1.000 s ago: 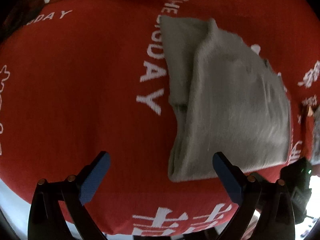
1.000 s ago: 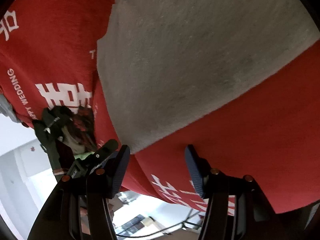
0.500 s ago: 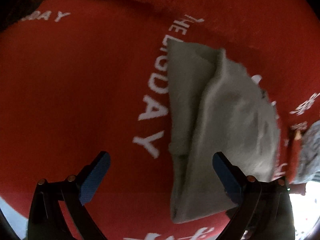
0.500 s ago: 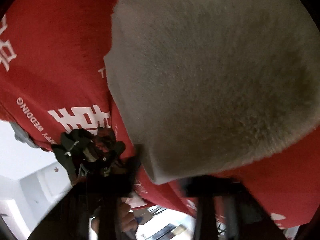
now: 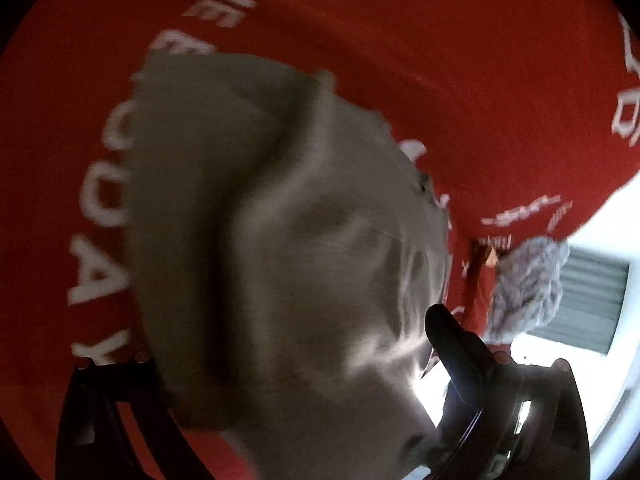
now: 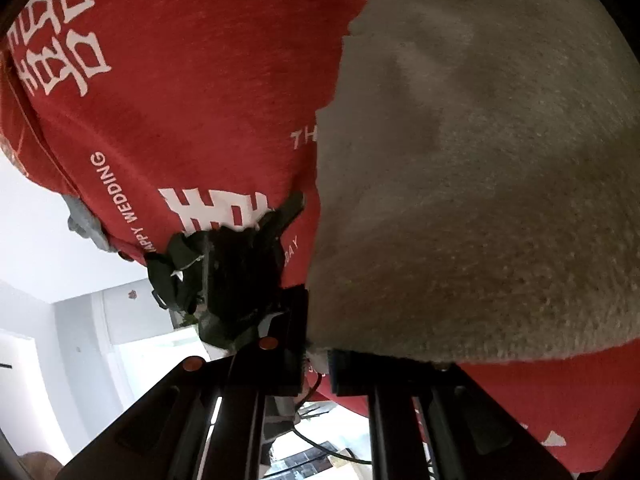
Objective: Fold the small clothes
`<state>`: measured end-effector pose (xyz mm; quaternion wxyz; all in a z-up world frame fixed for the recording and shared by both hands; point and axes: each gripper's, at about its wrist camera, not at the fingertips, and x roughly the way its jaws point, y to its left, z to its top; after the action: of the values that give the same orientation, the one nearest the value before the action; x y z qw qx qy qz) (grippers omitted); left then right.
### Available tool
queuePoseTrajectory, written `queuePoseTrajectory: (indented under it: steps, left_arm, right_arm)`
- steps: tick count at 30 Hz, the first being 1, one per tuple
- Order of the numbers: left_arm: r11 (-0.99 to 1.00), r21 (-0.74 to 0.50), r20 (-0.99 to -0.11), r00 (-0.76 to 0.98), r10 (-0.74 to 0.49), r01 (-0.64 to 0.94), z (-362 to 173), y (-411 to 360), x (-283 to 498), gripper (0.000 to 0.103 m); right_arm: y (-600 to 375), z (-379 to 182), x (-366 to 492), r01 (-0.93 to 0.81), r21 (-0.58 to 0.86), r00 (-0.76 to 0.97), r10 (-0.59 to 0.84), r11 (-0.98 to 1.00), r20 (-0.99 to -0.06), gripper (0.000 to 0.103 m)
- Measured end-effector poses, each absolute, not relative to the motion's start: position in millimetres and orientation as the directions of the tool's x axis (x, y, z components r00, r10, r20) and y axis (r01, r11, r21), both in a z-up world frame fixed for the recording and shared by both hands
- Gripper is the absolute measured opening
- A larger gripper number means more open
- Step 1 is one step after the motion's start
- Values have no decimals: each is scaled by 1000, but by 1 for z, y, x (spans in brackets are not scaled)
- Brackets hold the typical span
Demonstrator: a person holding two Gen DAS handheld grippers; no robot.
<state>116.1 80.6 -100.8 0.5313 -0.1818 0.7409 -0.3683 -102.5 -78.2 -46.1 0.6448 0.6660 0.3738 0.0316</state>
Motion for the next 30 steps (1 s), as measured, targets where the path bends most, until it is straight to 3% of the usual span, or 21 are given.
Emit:
queuePoseTrajectory:
  steps: [4, 6, 8, 9, 13, 14, 16, 17, 18, 23, 30]
  left_arm:
    - [700, -681, -722, -360, -591, 216, -95, 56, 109, 101]
    - [733, -630, -767, -355, -534, 256, -98, 47, 105, 95]
    - [728, -621, -778, -347, -524, 292, -95, 45, 103, 95]
    - [727, -617, -782, -345, -519, 302, -93, 44, 102, 90]
    - [746, -578, -812, -327, -484, 332, -91, 50, 100, 83]
    - [758, -555, -829, -311, -466, 343, -90, 53, 101, 71]
    - [792, -470, -881, -259, -396, 390, -87, 52, 100, 35]
    - [792, -467, -883, -253, -395, 392, -86, 53, 100, 34]
    - [794, -470, -882, -247, -402, 386, -85, 56, 100, 22]
    - [792, -454, -890, -177, -419, 409, -66, 62, 95, 19]
    - [734, -510, -849, -124, -514, 448, -15, 34, 81, 19]
  right_arm:
    - [-70, -52, -103, 485, 861, 673, 564, 153, -479, 9]
    - [-64, -55, -106, 504, 841, 618, 598, 196, -510, 9]
    - [-59, -56, -109, 530, 798, 517, 636, 288, -573, 13]
    - [-57, -53, -113, 539, 764, 450, 645, 355, -617, 13]
    - [-75, -33, -127, 533, 678, 356, 593, 506, -722, 13]
    - [-82, -27, -129, 533, 666, 363, 570, 522, -737, 13]
    - [-108, -13, -132, 549, 615, 393, 475, 566, -788, 13]
    - [-121, -8, -130, 560, 585, 407, 421, 586, -811, 13]
    - [-132, -5, -126, 574, 561, 414, 381, 596, -827, 13]
    - [-161, -10, -97, 596, 443, 388, 243, 670, -889, 9]
    - [-150, -44, -77, 556, 369, 310, 227, 744, -923, 7]
